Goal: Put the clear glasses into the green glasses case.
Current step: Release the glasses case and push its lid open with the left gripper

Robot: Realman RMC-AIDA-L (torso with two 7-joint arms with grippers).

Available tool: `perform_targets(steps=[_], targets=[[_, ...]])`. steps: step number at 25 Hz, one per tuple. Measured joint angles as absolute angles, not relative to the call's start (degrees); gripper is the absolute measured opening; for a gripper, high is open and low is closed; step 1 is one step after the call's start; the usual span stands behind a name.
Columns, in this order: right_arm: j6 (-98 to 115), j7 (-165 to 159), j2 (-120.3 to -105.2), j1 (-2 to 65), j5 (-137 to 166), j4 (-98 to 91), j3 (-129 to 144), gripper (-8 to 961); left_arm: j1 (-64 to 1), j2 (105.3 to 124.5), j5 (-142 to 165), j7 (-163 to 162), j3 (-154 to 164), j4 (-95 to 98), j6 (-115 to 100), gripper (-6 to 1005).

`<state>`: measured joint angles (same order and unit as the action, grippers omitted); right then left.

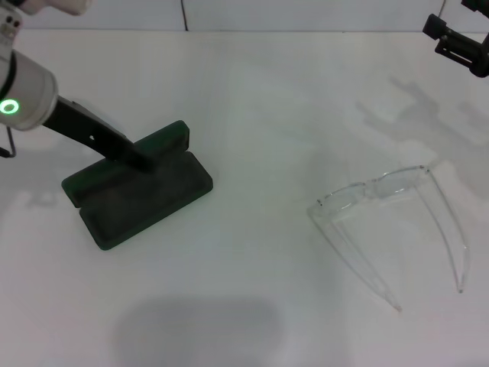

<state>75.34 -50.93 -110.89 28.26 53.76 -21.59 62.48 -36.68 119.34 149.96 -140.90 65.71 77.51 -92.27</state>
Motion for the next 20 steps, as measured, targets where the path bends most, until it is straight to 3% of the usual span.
perform_targets(steps=[19,20], targets=[[76.46,-50.88,-111.02,27.17,53.79,-21.28,62.49,869,-37.42,117.9,150.4,-140.63,67.13,71.64,-87.95,607],[76.48,-50.88,-111.07,27.0,53.79,-21.32,62.49,869,-37.34,117.96,150.4,-140.63,67.2,71.64,-87.93,561]])
